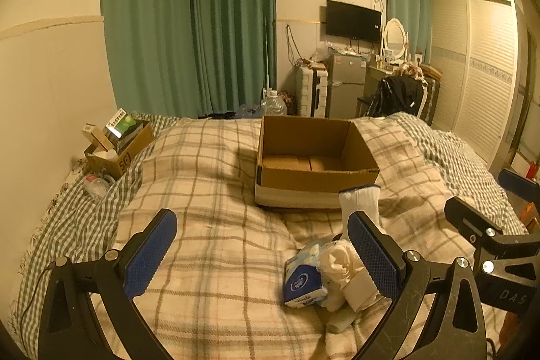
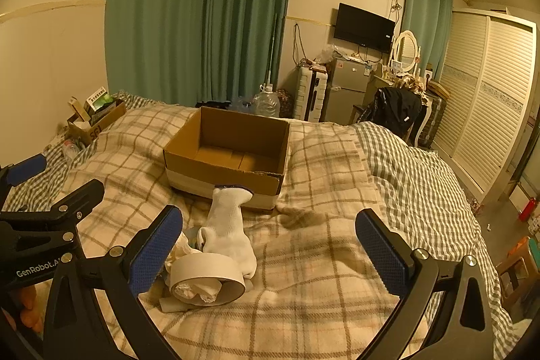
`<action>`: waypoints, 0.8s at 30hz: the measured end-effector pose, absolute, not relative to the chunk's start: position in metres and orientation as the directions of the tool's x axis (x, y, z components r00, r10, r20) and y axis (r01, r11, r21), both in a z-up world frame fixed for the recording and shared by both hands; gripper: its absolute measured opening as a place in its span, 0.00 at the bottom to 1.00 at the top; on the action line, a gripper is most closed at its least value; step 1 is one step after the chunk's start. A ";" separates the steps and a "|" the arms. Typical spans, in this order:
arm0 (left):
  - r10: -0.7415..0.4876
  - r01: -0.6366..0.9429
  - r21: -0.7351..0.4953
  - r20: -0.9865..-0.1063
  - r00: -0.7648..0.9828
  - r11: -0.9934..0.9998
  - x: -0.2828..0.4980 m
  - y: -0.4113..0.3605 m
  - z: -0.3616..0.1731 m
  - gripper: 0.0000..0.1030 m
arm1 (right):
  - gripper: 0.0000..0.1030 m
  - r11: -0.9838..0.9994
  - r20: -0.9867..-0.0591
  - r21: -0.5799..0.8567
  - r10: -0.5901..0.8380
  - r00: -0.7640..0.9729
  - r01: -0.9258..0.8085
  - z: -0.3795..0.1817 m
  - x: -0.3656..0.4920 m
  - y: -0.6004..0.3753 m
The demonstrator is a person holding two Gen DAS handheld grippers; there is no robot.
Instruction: Organize objects
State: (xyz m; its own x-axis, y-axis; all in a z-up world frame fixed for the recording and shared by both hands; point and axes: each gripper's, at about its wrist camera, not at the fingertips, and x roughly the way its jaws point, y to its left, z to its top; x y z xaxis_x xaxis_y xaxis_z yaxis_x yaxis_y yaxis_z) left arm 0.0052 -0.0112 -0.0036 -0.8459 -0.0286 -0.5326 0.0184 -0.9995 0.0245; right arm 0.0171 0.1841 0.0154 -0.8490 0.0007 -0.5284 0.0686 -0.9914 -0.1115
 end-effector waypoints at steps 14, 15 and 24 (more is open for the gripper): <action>-0.045 -0.019 0.078 -0.740 -0.671 -0.997 -0.025 0.000 -0.089 1.00 | 1.00 -0.990 -0.673 -0.076 -0.038 -0.738 0.120 -0.034 -0.012 0.186; -0.035 -0.030 0.073 -0.751 -0.659 -0.997 -0.027 0.002 -0.094 1.00 | 1.00 -0.991 -0.680 -0.069 -0.038 -0.733 0.116 -0.036 -0.015 0.188; 0.029 -0.093 0.029 -0.824 -0.566 -0.995 -0.051 0.017 -0.125 1.00 | 1.00 -0.993 -0.718 -0.046 -0.045 -0.695 0.111 -0.054 -0.029 0.188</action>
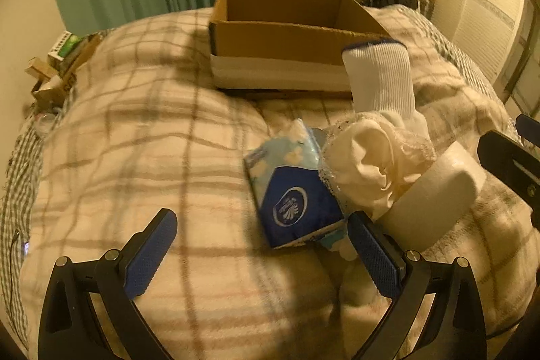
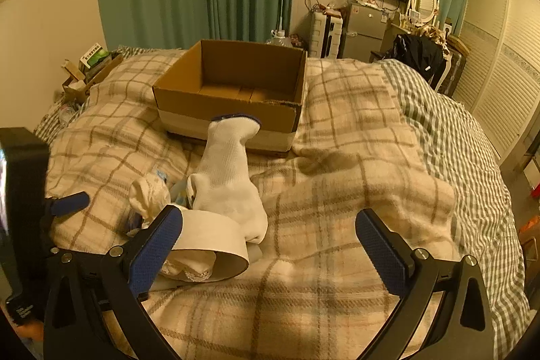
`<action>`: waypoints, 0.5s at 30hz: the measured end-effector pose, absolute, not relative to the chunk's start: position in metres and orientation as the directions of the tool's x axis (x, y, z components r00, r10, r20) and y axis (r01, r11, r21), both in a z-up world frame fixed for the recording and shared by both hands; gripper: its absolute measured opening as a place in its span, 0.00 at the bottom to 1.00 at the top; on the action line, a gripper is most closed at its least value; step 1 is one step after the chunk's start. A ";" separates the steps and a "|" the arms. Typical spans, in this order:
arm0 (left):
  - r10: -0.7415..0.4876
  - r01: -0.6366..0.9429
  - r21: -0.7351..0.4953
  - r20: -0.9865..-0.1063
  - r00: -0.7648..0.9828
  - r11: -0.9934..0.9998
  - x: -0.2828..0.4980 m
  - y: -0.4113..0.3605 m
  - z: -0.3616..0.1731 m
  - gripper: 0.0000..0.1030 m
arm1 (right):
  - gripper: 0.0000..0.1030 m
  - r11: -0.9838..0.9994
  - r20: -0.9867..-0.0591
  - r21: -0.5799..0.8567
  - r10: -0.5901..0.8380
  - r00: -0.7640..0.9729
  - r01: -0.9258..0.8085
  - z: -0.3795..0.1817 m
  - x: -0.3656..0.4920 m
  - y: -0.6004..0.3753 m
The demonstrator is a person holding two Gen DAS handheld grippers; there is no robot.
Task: Organize objects
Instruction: 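Grasp the blue tissue pack with the left gripper while the right gripper grasps the white tape roll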
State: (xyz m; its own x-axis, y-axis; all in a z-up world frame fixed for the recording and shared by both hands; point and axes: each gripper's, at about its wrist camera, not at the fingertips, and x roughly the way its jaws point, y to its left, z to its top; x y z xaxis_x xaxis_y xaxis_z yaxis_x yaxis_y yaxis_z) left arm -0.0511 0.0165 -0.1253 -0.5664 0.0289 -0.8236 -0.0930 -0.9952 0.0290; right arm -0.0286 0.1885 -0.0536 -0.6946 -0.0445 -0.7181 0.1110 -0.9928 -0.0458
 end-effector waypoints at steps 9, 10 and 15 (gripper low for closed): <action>0.238 -0.165 -0.177 -0.824 -0.514 -0.970 -0.060 0.007 -0.135 0.47 | 0.99 -0.989 -0.729 -0.077 -0.029 -0.684 0.124 -0.058 -0.029 0.179; 0.243 -0.161 -0.186 -0.820 -0.519 -0.969 -0.058 0.005 -0.134 0.42 | 0.99 -0.989 -0.729 -0.080 -0.028 -0.684 0.126 -0.058 -0.029 0.178; 0.219 -0.117 -0.186 -0.799 -0.560 -0.976 -0.045 -0.005 -0.119 0.31 | 1.00 -0.986 -0.734 -0.090 -0.028 -0.678 0.139 -0.058 -0.027 0.173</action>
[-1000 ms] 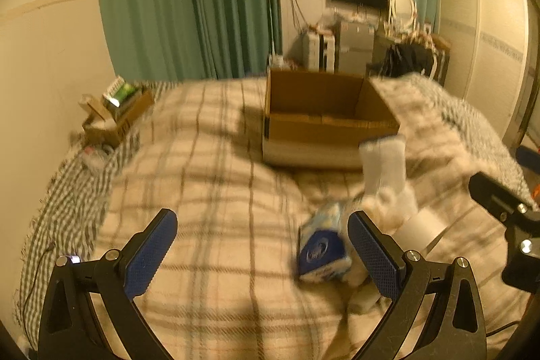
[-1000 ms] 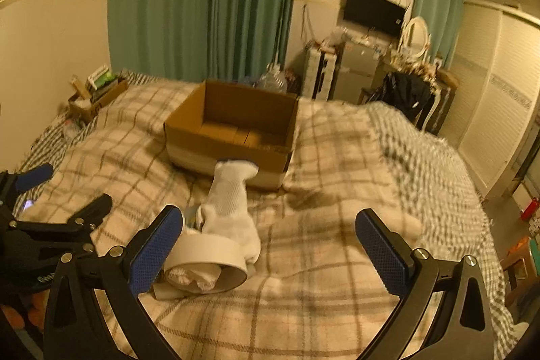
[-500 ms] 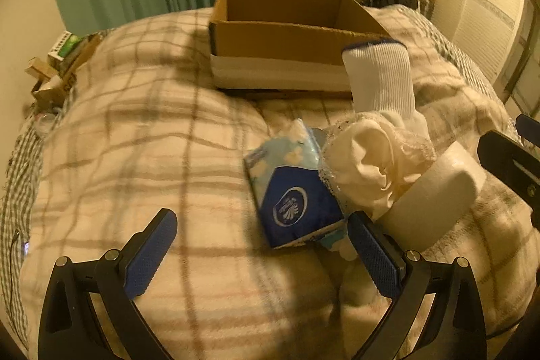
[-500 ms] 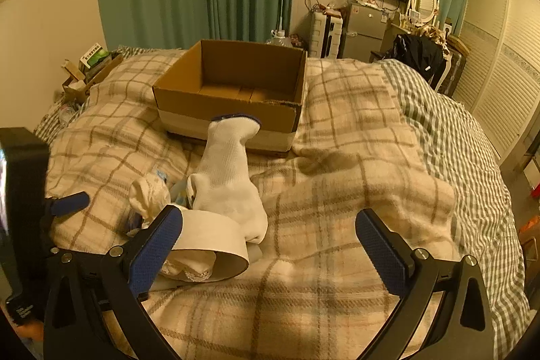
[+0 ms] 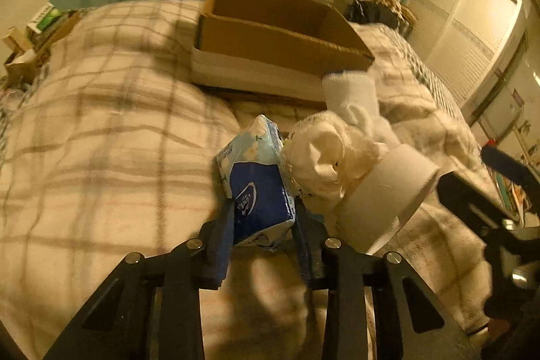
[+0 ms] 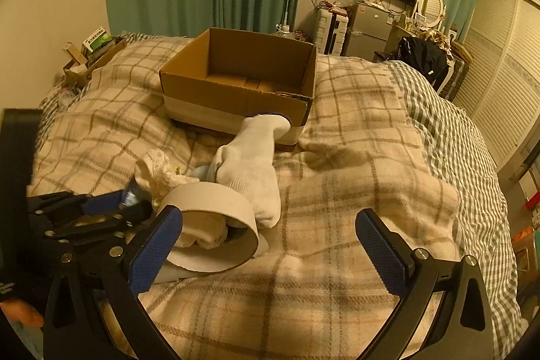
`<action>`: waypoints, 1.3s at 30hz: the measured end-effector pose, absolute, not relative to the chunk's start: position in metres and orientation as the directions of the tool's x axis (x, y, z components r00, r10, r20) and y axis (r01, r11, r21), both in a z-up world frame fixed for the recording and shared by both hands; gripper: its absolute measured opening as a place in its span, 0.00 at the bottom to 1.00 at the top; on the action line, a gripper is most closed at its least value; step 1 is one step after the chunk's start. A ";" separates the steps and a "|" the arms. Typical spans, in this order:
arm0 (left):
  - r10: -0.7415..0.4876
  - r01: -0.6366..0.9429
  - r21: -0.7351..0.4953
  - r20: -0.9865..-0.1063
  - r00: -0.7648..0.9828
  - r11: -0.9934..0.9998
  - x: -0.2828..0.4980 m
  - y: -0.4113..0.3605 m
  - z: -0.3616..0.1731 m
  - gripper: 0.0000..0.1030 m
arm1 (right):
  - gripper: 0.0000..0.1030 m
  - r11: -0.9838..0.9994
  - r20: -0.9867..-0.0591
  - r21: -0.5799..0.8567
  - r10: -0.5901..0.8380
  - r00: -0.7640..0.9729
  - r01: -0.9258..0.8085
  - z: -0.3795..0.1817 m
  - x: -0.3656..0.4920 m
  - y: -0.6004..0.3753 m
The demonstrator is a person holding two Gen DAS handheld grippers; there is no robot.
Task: Organize objects
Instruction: 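Grasp the blue tissue pack with the left gripper while the right gripper grasps the white tape roll, then carry the tissue pack and tape roll into the cardboard box and release both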
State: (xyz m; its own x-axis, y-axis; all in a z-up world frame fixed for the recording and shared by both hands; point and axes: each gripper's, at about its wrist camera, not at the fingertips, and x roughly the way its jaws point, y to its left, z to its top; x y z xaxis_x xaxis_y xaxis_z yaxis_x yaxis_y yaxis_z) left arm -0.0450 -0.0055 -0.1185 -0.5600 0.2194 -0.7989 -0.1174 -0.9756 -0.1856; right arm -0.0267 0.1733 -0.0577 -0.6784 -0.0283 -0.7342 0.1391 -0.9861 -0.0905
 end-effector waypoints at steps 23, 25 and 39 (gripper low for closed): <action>0.138 -0.053 -0.135 -0.765 -0.629 -0.989 -0.036 -0.039 -0.100 0.31 | 0.81 -0.966 -0.852 -0.033 -0.108 -0.513 0.257 -0.109 -0.066 0.135; 0.135 -0.055 -0.130 -0.765 -0.630 -0.990 -0.034 -0.037 -0.098 0.31 | 0.81 -0.964 -0.838 -0.047 -0.104 -0.536 0.261 -0.102 -0.061 0.134; 0.155 -0.128 -0.089 -0.653 -0.741 -0.988 -0.022 -0.020 -0.010 0.31 | 0.81 -0.942 -0.656 -0.130 -0.151 -0.740 0.308 0.026 -0.027 0.131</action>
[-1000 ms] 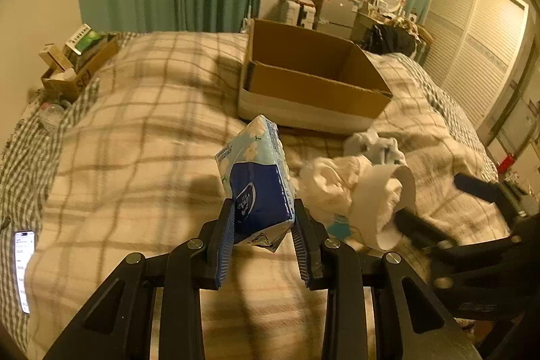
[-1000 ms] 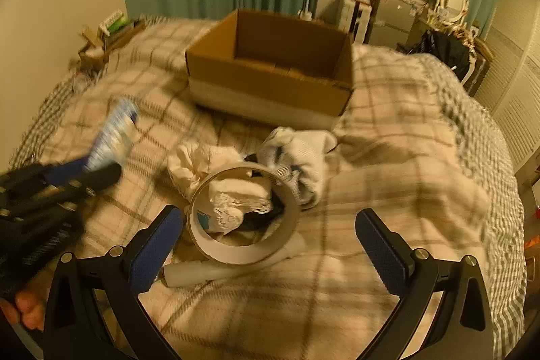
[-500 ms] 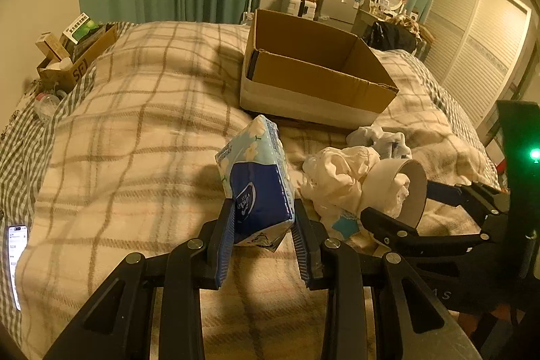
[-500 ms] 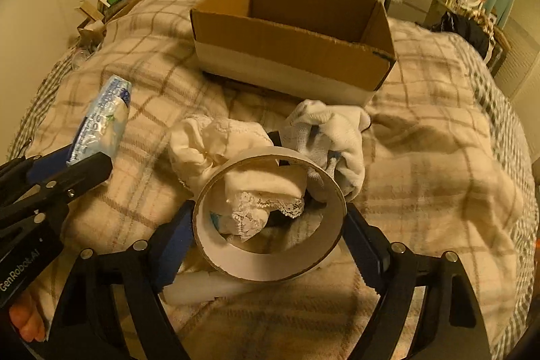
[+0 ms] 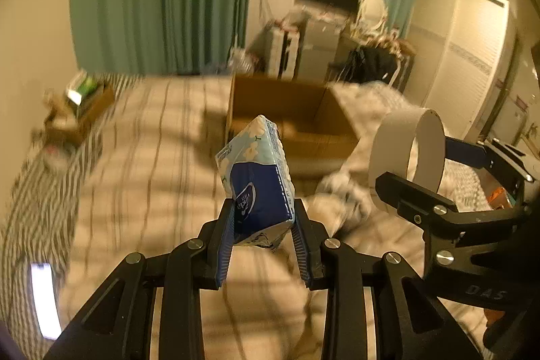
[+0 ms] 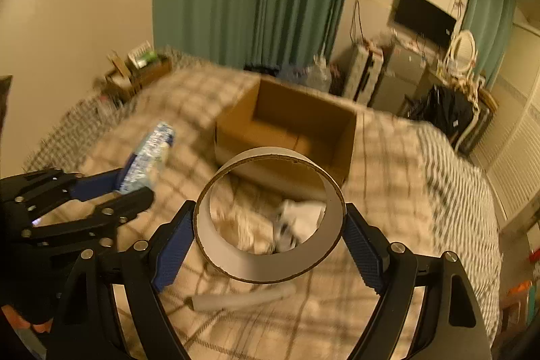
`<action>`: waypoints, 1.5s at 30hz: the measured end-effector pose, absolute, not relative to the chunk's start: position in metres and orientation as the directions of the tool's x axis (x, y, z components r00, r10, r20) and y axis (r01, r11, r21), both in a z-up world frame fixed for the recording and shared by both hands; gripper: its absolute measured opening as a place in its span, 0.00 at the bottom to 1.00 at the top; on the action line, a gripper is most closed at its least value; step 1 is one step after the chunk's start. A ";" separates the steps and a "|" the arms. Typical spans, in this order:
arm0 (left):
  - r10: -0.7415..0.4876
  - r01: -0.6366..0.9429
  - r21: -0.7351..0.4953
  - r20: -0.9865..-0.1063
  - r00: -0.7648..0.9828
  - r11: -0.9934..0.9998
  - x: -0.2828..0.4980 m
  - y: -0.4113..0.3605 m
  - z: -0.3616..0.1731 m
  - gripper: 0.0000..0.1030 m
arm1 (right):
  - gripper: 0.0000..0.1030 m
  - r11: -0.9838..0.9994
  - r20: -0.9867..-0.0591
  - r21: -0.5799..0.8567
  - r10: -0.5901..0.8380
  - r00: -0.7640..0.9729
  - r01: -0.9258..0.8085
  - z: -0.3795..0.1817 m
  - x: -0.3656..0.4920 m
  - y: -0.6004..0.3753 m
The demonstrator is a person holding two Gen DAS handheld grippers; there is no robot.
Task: Organize objects
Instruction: 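Carry the tissue pack and tape roll into the cardboard box and release both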
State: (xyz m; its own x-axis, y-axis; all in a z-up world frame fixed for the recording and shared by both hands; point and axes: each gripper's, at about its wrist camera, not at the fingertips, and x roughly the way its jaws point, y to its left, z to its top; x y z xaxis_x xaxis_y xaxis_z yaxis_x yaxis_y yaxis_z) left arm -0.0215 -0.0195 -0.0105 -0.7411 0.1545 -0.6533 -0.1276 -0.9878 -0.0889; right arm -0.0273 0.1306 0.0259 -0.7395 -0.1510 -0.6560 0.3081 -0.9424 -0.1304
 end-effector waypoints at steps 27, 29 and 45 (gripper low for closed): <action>0.197 -0.195 -0.079 -0.663 -0.722 -0.978 -0.269 0.003 -0.013 0.31 | 0.80 -0.961 -0.640 0.027 -0.229 -0.734 0.276 0.043 -0.257 0.149; 0.194 -0.200 -0.069 -0.669 -0.717 -0.977 -0.276 0.004 -0.026 0.39 | 0.81 -0.958 -0.658 0.048 -0.243 -0.713 0.282 0.024 -0.271 0.150; 0.166 -0.186 -0.029 -0.596 -0.786 -0.982 -0.223 -0.003 0.020 0.88 | 0.91 -0.979 -0.578 0.027 -0.179 -0.797 0.200 0.082 -0.220 0.184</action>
State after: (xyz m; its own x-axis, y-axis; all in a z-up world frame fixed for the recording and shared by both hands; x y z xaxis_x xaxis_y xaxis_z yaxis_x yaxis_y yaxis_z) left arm -0.2231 -0.0026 0.0197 -0.7859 0.1664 -0.5956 -0.1858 -0.9822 -0.0293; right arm -0.2199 0.1841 0.0822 -0.7965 -0.1788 -0.5776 0.1999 -0.9794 0.0274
